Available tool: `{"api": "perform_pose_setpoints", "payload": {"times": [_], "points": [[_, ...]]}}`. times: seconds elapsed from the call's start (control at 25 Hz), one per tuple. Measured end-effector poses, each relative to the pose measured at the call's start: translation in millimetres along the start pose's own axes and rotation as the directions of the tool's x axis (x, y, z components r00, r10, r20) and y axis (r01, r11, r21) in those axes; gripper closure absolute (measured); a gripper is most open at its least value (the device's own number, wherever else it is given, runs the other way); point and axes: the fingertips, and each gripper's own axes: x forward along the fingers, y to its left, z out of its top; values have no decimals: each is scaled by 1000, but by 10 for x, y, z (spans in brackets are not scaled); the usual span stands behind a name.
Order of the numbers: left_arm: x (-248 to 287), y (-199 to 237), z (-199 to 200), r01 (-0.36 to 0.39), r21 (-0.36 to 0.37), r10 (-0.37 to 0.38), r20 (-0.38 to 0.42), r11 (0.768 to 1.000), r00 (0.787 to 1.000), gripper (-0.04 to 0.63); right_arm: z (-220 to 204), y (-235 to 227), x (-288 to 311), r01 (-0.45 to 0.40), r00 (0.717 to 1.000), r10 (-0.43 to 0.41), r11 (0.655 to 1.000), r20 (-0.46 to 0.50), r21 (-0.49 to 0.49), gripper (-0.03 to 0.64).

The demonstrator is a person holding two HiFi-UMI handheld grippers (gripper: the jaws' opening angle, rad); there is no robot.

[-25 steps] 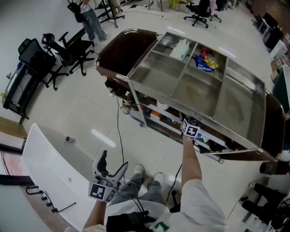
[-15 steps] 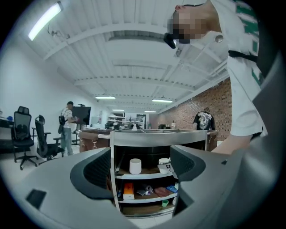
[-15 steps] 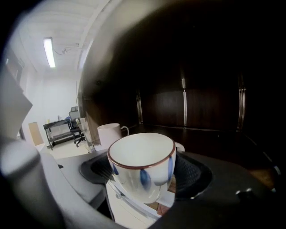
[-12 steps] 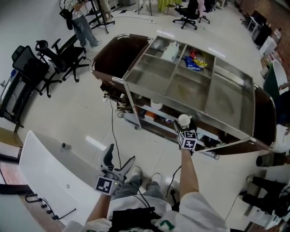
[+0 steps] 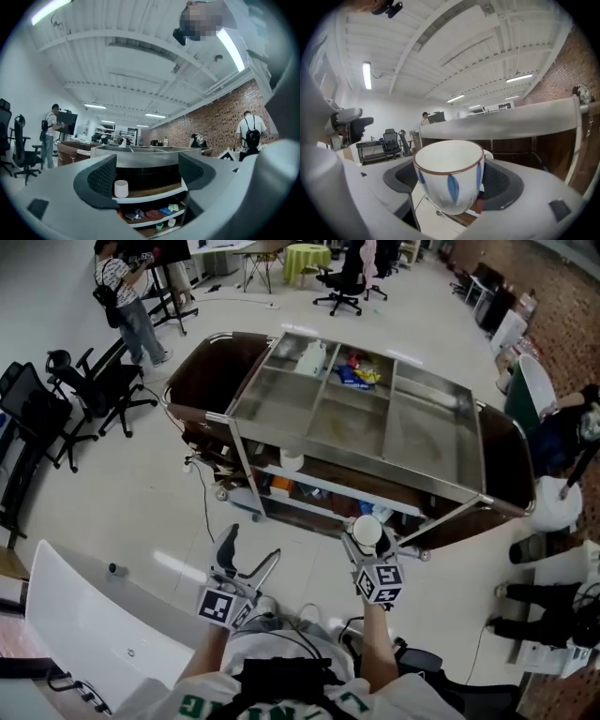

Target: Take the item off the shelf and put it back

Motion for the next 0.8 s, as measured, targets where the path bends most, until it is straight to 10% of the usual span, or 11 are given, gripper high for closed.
{"api": "perform_pose_setpoints", "payload": {"times": [0.8], "points": [[46,-439,480,187,89,-196,103,978,975,212,1240,788,-1607,32,963,-29,999,266,-7,197]]}}
